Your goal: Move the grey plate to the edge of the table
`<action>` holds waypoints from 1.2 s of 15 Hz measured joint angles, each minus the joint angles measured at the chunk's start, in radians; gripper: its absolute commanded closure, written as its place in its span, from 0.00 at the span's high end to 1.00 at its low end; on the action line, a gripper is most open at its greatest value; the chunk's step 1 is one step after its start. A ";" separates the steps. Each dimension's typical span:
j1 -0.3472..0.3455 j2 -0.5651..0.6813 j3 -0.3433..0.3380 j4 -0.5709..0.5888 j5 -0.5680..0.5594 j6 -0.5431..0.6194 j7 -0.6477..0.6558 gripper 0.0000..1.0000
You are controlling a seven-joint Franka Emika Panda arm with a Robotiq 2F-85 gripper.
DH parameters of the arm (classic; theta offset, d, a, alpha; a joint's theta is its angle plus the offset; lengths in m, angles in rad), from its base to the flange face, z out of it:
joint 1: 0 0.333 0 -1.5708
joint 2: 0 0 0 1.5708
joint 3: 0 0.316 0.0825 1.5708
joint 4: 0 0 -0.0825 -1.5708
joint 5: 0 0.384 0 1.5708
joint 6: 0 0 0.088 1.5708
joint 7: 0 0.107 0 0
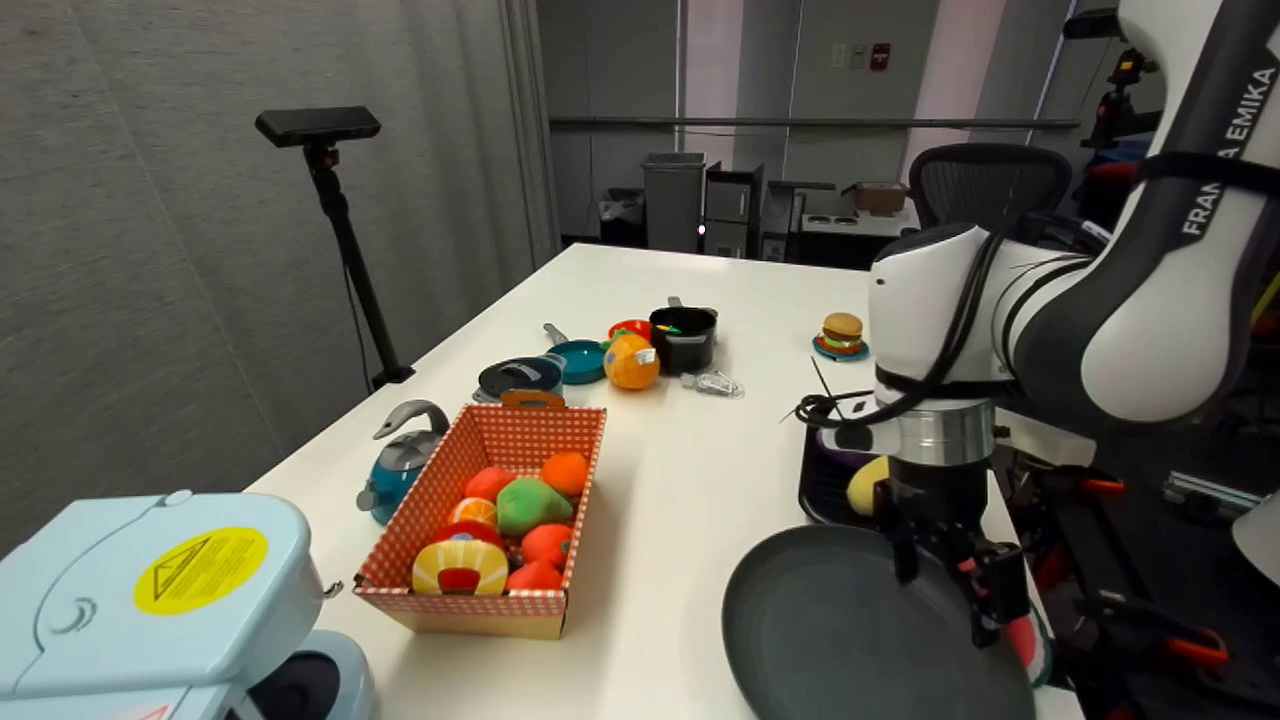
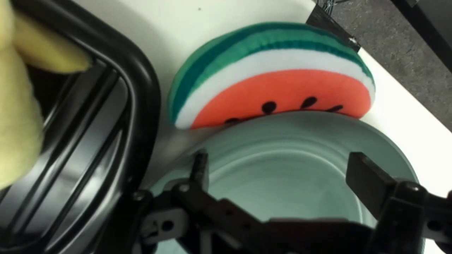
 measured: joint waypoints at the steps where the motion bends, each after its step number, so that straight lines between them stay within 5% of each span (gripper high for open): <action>1: 0.000 -0.008 -0.005 -0.007 0.010 -0.008 -0.013 1.00; 18: 0.106 -0.137 -0.174 -0.038 0.074 -0.166 -0.138 1.00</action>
